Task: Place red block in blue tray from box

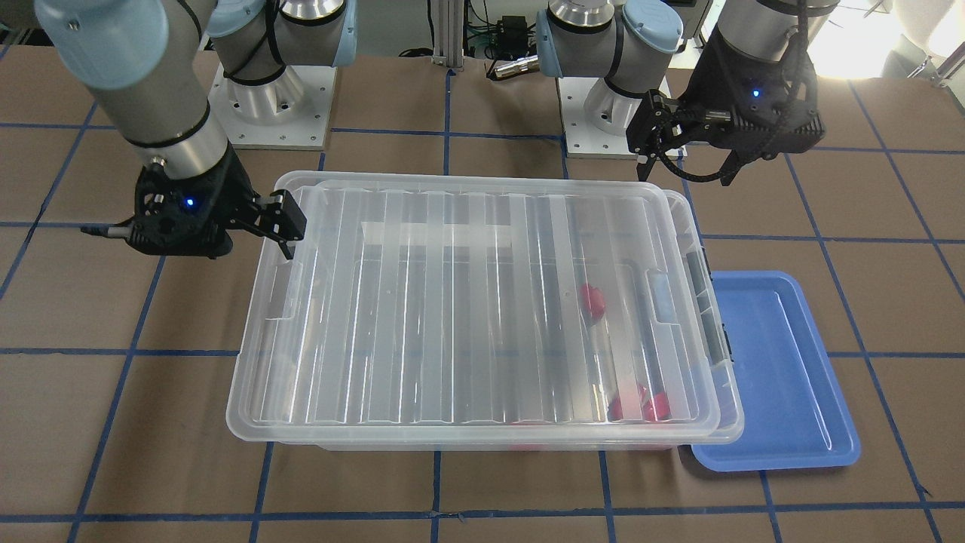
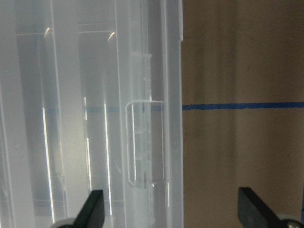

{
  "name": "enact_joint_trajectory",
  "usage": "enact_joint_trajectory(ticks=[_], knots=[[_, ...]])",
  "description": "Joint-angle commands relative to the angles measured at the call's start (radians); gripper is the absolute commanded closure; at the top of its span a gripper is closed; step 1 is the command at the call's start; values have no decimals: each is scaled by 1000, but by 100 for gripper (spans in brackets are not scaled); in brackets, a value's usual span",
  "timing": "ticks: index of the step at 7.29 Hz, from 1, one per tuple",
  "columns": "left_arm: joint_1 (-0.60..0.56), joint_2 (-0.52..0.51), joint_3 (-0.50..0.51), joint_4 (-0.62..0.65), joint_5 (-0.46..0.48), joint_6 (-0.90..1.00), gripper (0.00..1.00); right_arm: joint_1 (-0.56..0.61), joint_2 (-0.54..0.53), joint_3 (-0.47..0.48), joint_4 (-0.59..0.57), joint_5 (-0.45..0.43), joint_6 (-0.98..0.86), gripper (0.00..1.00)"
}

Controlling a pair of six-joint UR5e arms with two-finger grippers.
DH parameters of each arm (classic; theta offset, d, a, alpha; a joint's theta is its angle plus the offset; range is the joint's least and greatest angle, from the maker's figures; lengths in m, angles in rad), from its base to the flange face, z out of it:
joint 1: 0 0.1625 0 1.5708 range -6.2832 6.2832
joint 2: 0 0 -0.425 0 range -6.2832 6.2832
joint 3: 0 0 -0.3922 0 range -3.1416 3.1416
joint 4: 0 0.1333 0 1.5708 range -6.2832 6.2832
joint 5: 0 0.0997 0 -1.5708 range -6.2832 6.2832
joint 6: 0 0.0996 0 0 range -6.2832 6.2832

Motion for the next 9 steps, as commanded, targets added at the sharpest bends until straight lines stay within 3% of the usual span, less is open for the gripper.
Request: enact_joint_trajectory(ticks=[1,4,9], knots=[[0,-1,0,0,-1,1,0,-15,29,91,-131,3,-18,0],[0,1,-2,0,0,0,0,-64,36,96,-168,-4,-67,0],[0,4,-10,5,-3,-7,0,-284,33,96,-164,-69,-254,0]])
